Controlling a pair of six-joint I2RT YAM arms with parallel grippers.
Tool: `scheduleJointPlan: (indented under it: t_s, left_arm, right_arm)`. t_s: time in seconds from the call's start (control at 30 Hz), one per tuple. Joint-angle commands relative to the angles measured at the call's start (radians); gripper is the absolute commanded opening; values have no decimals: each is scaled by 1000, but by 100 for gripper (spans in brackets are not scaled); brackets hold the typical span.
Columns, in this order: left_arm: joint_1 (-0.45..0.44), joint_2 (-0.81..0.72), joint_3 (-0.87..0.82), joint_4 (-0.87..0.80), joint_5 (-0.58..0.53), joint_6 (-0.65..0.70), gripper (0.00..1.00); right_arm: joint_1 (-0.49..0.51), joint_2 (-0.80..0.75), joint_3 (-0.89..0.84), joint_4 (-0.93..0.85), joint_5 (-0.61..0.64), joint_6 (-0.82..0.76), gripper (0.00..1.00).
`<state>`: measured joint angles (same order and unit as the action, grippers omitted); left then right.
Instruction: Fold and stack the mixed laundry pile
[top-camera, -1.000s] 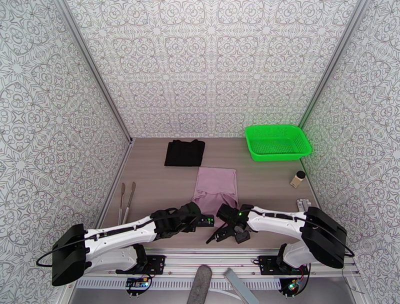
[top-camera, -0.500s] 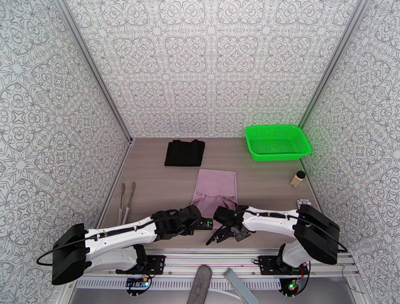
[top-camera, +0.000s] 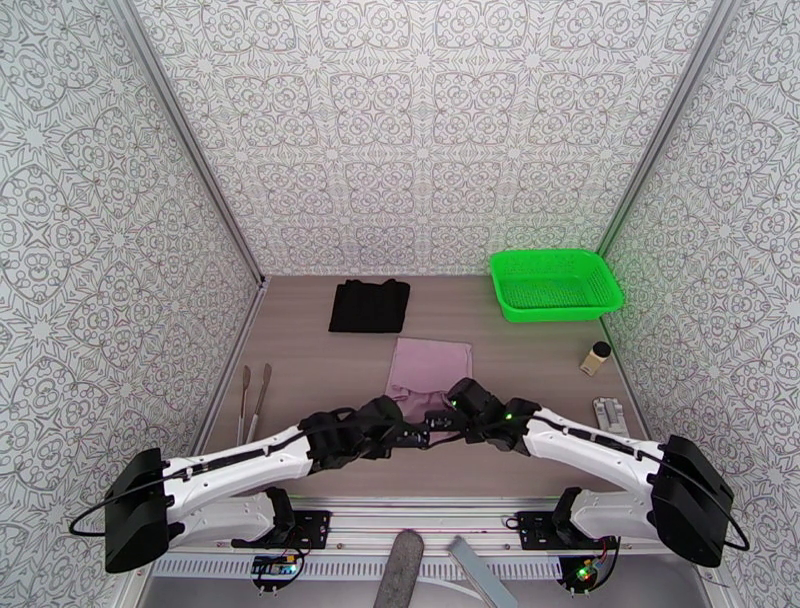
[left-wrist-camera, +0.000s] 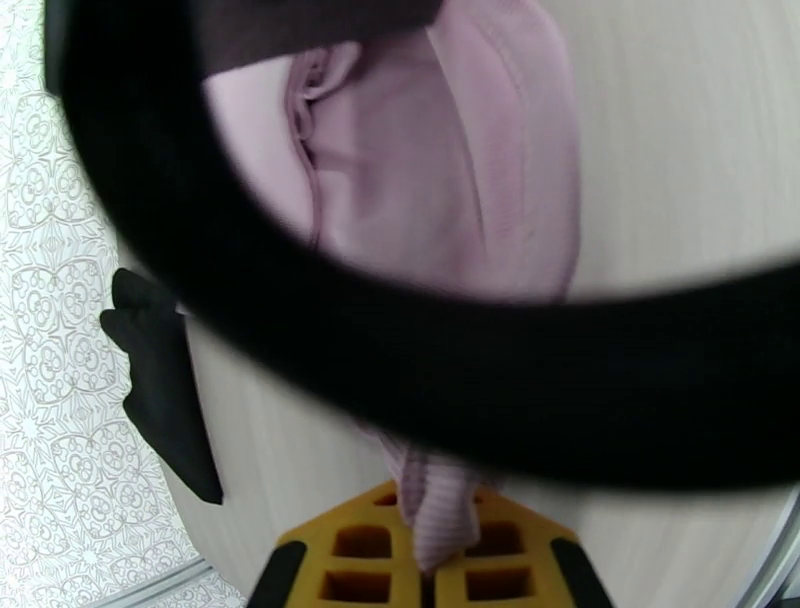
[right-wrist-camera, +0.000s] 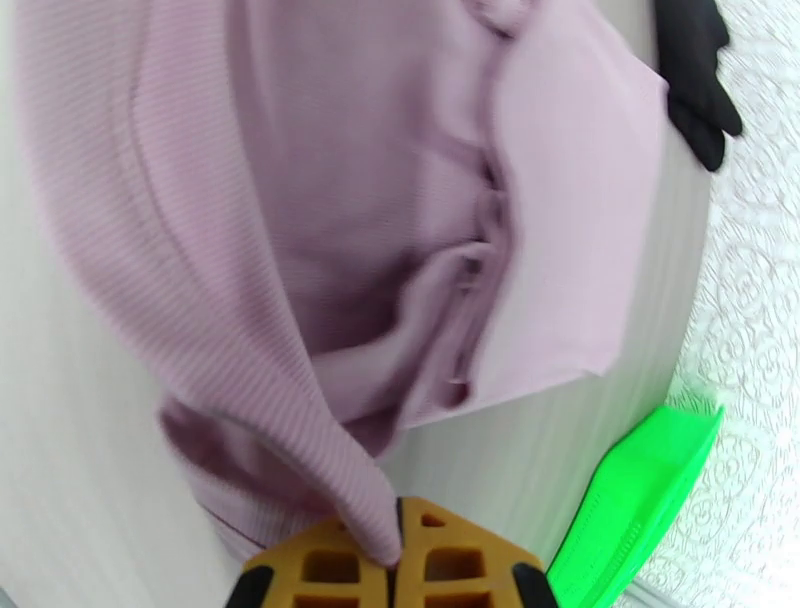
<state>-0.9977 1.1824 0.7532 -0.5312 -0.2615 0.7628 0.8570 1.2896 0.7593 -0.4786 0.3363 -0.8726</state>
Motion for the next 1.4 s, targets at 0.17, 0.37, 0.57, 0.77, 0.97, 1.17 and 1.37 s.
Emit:
scheduleJointPlan:
  t_s: [0.17,0.37,0.57,0.77,0.97,1.17,1.37]
  left_arm:
    - [210,88,155,1,197,198,0]
    - [315,237,287,18,273,274,0]
    - [382,418,414,60,319,316,0]
    - [445,613,592,-2,325,336,0]
    - [490,742,711,-26,351,349,0]
    - [528,833,789,-48,352,339,0]
    - [557,923,908,-151,324,293,0]
  right_arm:
    - [-99,46,113,136,-10,32,0]
    - [-154,147,190,206,30,42,0]
    - [-188,274,254,276,120,51,0]
    - [-221,368,310,312,148,81,0]
    - [-248,456,355,332,154,108,0]
    - [-267,510,377,351,149,150,0]
    - [-271,555,393,386,153,197,0]
